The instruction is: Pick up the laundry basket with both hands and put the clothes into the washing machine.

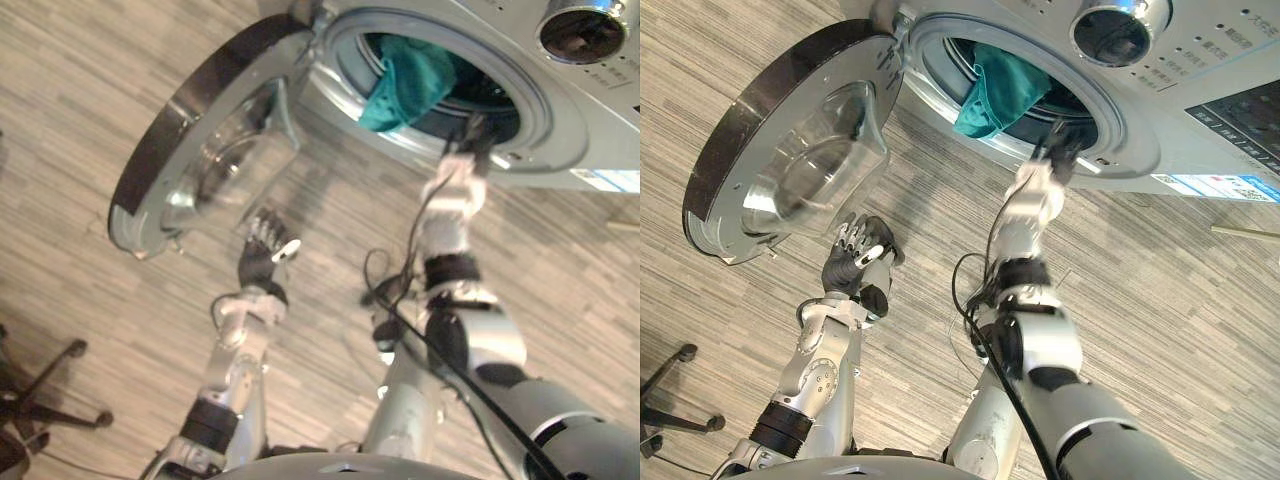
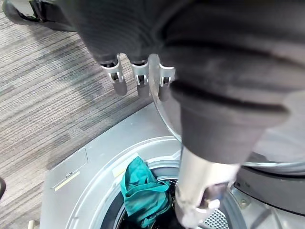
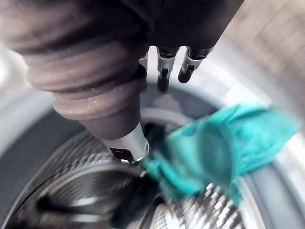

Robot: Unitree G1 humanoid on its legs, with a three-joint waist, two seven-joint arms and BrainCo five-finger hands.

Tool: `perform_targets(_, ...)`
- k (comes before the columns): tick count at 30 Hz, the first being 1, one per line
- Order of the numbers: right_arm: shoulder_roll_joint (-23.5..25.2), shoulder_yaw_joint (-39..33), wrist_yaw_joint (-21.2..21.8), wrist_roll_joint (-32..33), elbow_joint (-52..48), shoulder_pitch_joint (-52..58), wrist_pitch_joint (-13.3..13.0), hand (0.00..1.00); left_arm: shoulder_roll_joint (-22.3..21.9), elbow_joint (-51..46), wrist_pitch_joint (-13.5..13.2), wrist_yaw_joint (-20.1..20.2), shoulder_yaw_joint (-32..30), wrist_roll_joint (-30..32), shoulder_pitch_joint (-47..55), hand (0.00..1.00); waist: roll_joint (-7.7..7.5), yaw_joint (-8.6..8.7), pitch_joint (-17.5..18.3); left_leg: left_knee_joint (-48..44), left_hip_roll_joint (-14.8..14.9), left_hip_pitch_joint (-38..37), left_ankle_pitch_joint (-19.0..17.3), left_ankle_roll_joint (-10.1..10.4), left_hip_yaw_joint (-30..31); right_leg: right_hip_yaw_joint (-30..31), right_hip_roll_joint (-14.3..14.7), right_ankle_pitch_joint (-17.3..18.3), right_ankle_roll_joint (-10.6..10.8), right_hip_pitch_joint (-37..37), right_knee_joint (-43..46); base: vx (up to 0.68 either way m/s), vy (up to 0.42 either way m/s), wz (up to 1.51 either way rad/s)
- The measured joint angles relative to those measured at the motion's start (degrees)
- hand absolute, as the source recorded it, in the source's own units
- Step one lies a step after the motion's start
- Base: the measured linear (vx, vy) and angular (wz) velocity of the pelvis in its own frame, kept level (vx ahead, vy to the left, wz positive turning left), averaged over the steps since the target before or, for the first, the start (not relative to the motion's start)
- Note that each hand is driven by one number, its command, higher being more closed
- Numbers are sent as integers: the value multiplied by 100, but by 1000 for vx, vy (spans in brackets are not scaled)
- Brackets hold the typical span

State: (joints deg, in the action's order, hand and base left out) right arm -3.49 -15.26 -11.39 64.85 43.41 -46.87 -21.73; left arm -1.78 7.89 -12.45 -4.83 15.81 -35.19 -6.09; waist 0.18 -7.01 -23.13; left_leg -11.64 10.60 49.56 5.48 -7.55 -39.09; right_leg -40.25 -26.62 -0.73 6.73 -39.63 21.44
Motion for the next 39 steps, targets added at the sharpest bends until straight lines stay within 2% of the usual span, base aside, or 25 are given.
perform_targets(2, 424, 311, 139, -2, 59, 639, 150, 0, -78, -7, -2, 0, -36, 44, 0, 0, 0, 23, 0, 147, -29, -59, 79, 109, -42, 6, 10, -46, 3, -9, -42, -54, 85, -8)
perform_targets(4, 835, 749, 322, -30, 51, 1321, 304, 0, -162, -9, -2, 7, -119, 56, -16, 0, 0, 131, 0, 317, -41, -96, 219, 298, -30, -10, 74, -47, -2, -17, -54, -66, 52, 2)
perform_targets(7, 857, 1027, 655, -443, 29, 1847, 448, 0, -161, 5, -1, 8, -202, 60, -44, 0, -2, 177, 1, 512, -59, -215, 347, 465, -35, -11, 97, 0, -49, -5, -16, -65, 16, -1)
perform_targets(11, 791, 1189, 935, -681, 29, 2072, 460, 0, -158, 128, -6, 2, -244, 66, -155, 0, -5, 241, 4, 621, -63, -280, 410, 495, -34, -1, 119, 54, -55, 4, 13, -69, -7, -2)
perform_targets(16, 670, 1447, 997, -680, 202, 1876, 568, 0, -160, 228, -9, -20, -258, 65, -245, 0, -2, 186, 5, 800, -104, -276, 533, 429, -14, -48, 160, 66, -49, -10, 4, -32, 4, 3)
perform_targets(21, -19, 1244, 902, -670, 749, 698, 550, 0, -158, 159, -37, 27, -261, 53, -214, 0, 33, -86, 13, 1033, -190, -6, 682, 443, 137, -191, 169, 116, -40, -241, 15, -30, 46, 12)
perform_targets(23, -513, 1180, 814, -605, 907, 103, 447, 0, -158, 121, -38, 70, -253, 50, -204, 0, 99, -180, 15, 1104, -234, 259, 798, 372, 238, -331, 144, 145, -24, -419, 71, -15, 85, 23)
perform_targets(28, -1347, 1186, 690, -426, 1210, -706, 440, 0, -157, -240, -12, 198, -191, 34, -145, 0, 183, -369, -26, 1148, -397, 568, 956, 284, 470, -484, -35, 260, 57, -622, 283, 11, 93, 28)
perform_targets(34, -1842, 1176, 247, 2, 1402, -1255, 468, 0, -167, -748, -15, 253, -163, -84, 25, 0, 269, -425, -28, 1132, -407, 908, 1051, 310, 642, -648, -42, 349, 62, -802, 330, 12, 84, 16)
perform_targets(36, -1876, 1176, 199, 131, 1400, -1370, 485, 0, -168, -846, -19, 253, -189, -177, 24, 0, 326, -412, -55, 1102, -400, 978, 1132, 178, 641, -664, -29, 349, 61, -839, 337, -6, 66, 2)
perform_targets(37, -1876, 1174, 149, 247, 1396, -1440, 502, 0, -169, -913, -17, 252, -194, -201, 25, 0, 356, -390, -70, 1082, -392, 988, 1168, 8, 633, -667, -25, 348, 61, -835, 337, -13, 59, -7)
perform_targets(39, -1842, 1178, -29, 445, 1377, -1582, 603, 0, -169, -966, -24, 252, -193, -300, 27, 0, 371, -415, -77, 981, -297, 995, 1109, -72, 616, -642, 11, 345, 61, -836, 333, -28, 41, -21)
